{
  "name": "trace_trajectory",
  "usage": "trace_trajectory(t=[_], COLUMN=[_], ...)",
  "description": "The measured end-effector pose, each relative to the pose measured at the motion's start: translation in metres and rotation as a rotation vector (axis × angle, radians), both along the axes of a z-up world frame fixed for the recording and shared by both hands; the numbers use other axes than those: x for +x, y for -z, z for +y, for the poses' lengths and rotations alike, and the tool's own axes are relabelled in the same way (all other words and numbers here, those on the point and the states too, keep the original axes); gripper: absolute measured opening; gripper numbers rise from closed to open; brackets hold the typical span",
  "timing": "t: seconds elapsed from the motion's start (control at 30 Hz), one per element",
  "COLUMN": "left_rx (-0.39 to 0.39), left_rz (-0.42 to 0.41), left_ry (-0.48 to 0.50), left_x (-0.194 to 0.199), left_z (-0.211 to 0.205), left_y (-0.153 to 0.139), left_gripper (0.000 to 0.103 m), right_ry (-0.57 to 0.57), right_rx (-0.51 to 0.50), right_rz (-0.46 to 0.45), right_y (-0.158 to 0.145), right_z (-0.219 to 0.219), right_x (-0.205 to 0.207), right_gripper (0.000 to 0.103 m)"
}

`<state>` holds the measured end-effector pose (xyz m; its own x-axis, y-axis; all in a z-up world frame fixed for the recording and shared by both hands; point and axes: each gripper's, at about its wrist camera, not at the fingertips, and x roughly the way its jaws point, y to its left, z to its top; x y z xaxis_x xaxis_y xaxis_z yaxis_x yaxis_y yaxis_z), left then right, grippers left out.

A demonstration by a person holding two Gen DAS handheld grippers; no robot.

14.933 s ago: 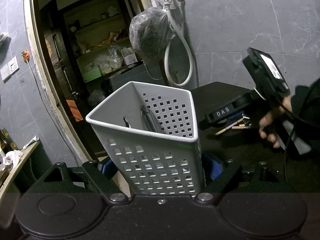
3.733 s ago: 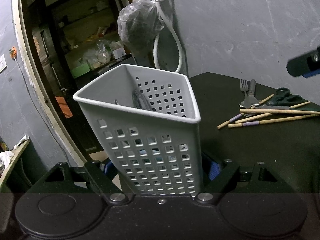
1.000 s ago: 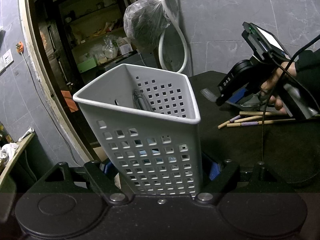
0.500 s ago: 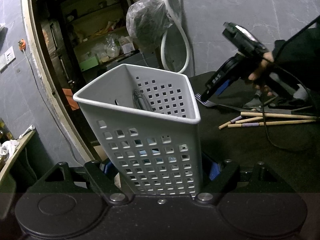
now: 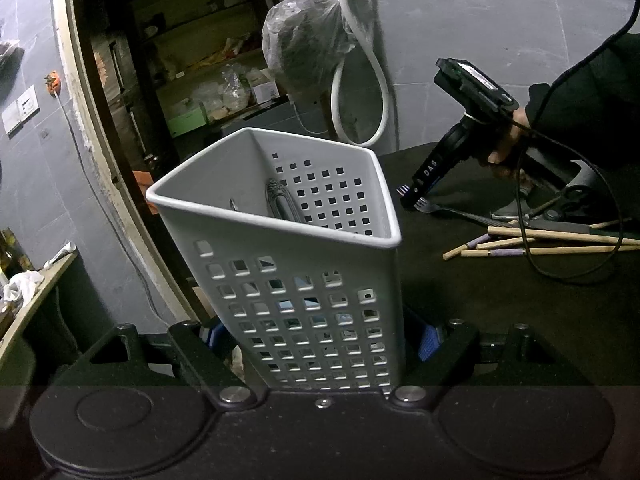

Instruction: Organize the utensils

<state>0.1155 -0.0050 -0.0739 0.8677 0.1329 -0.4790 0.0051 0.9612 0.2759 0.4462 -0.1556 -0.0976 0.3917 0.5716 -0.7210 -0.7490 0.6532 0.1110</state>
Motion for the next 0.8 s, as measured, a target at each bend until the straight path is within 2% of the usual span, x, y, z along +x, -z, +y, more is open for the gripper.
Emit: trace_trajectory(t=[0.03, 0.07, 0.33, 0.67, 0.8], left_rx=[0.0, -0.001, -0.002, -0.007, -0.008], left_rz=[0.0, 0.0, -0.001, -0.002, -0.001], left_ry=[0.0, -0.001, 0.0, 0.002, 0.004], left_x=[0.0, 0.0, 0.0, -0.001, -0.002], left_z=[0.0, 0.0, 0.001, 0.001, 0.003], left_y=[0.0, 0.0, 0.0, -0.001, -0.001], left_gripper=[0.085, 0.085, 0.085, 0.085, 0.085], right_ry=[-0.003, -0.004, -0.02, -0.076, -0.079], right_rx=[-0.004, -0.004, -0.071, -0.302, -0.296], right_rz=[-0.006, -0.008, -0.125, -0.402, -0.409], right_y=[0.0, 0.0, 0.0, 0.01, 0.01], right_z=[0.001, 0.002, 0.016, 0.046, 0.047], right_x=[-0.001, -0.002, -0.026, -0.082, -0.092], right_gripper=[0.034, 0.028, 0.025, 0.025, 0.025])
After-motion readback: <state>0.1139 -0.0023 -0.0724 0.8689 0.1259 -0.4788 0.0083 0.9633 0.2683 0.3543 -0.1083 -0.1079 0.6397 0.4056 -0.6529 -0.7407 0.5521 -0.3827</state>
